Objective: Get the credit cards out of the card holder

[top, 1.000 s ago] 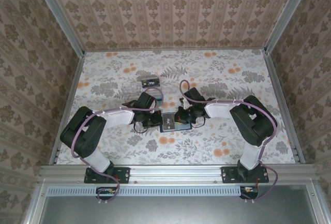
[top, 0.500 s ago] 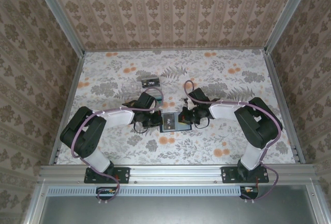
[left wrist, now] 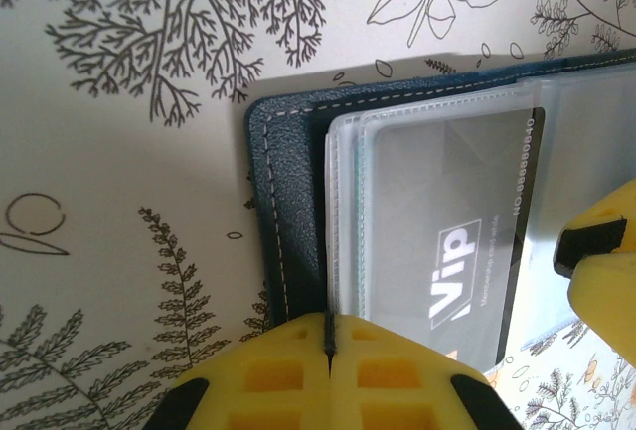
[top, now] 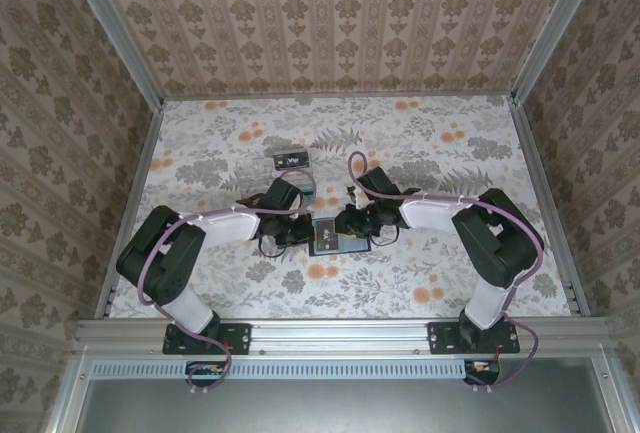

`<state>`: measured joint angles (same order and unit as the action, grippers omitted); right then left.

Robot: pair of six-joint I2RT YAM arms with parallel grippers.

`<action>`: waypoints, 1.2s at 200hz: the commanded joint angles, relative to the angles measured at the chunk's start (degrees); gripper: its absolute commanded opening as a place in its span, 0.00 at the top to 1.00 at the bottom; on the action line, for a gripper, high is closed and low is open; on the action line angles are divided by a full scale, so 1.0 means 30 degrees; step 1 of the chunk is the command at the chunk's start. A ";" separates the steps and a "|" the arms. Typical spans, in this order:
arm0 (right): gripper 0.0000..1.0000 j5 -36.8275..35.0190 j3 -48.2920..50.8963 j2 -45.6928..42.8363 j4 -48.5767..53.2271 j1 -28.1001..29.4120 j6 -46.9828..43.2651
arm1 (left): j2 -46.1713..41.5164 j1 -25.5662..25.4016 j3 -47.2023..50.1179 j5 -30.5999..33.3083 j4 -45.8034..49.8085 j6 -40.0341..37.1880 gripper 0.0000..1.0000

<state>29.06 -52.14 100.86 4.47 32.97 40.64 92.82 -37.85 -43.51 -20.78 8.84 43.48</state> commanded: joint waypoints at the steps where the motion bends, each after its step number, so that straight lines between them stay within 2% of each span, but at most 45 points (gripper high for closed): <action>1: 0.76 0.0432 -0.0555 0.0671 0.0295 0.0170 -0.0390 | 0.0566 0.0003 -0.0106 0.0362 0.1471 -0.0344 1.00; 60: 0.76 0.0556 -0.0521 0.1215 0.0387 0.0332 -0.0567 | 0.0629 0.0018 -0.0218 0.0273 0.1494 -0.0430 1.00; 99: 0.79 0.1366 -0.0344 0.1052 -0.0545 0.0454 -0.0235 | 0.0743 -0.0041 -0.0286 0.0216 0.1440 -0.0432 1.00; 123: 0.85 0.1621 -0.0271 0.0980 -0.0972 0.0453 -0.0044 | 0.0775 -0.0099 -0.0291 0.0216 0.1432 -0.0389 1.00; 161: 0.88 0.1821 -0.0125 0.0943 -0.1293 0.0476 0.0112 | 0.0774 -0.0112 -0.0264 0.0215 0.1440 -0.0374 1.00; 183: 1.00 0.1597 -0.0019 0.0854 -0.1187 0.0445 0.0134 | 0.0763 -0.0158 -0.0258 0.0208 0.1447 -0.0374 1.00; 240: 1.00 0.0507 0.0607 0.0265 0.0030 -0.0071 -0.0448 | 0.0717 -0.0100 -0.0044 0.0560 0.1810 -0.0349 1.00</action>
<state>30.83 -52.01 103.44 3.09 33.54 40.62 93.32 -37.85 -44.38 -20.99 10.24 43.46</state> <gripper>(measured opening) 0.060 0.048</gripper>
